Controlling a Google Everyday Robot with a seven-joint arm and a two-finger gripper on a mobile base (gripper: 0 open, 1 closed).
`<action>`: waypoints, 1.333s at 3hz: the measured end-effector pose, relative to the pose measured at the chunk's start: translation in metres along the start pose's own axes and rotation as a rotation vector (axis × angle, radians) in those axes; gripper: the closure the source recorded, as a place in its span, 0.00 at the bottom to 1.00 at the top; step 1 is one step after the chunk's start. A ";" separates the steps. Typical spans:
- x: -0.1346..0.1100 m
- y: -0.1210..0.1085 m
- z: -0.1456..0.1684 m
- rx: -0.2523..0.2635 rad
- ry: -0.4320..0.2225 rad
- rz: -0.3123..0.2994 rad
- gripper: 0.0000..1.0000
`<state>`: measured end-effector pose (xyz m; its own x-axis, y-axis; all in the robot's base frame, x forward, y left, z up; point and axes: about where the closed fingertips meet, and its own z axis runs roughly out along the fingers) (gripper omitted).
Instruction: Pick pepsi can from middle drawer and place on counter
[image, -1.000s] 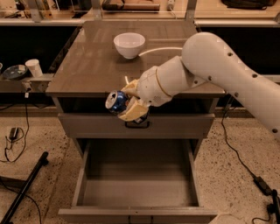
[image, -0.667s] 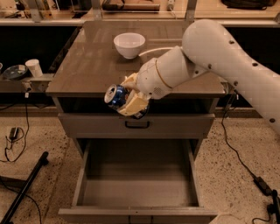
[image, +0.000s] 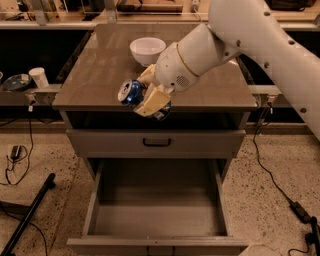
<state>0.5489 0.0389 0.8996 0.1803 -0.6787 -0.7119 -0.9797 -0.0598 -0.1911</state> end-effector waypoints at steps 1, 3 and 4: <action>0.006 -0.017 0.003 0.010 -0.005 -0.015 1.00; 0.019 -0.052 -0.003 0.053 -0.007 -0.040 1.00; 0.026 -0.066 -0.008 0.069 -0.001 -0.041 1.00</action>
Offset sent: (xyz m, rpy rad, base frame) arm 0.0580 -0.0118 0.0016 0.0222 -0.0775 -0.0061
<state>0.6179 0.0198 0.8993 0.2206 -0.6763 -0.7028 -0.9631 -0.0373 -0.2664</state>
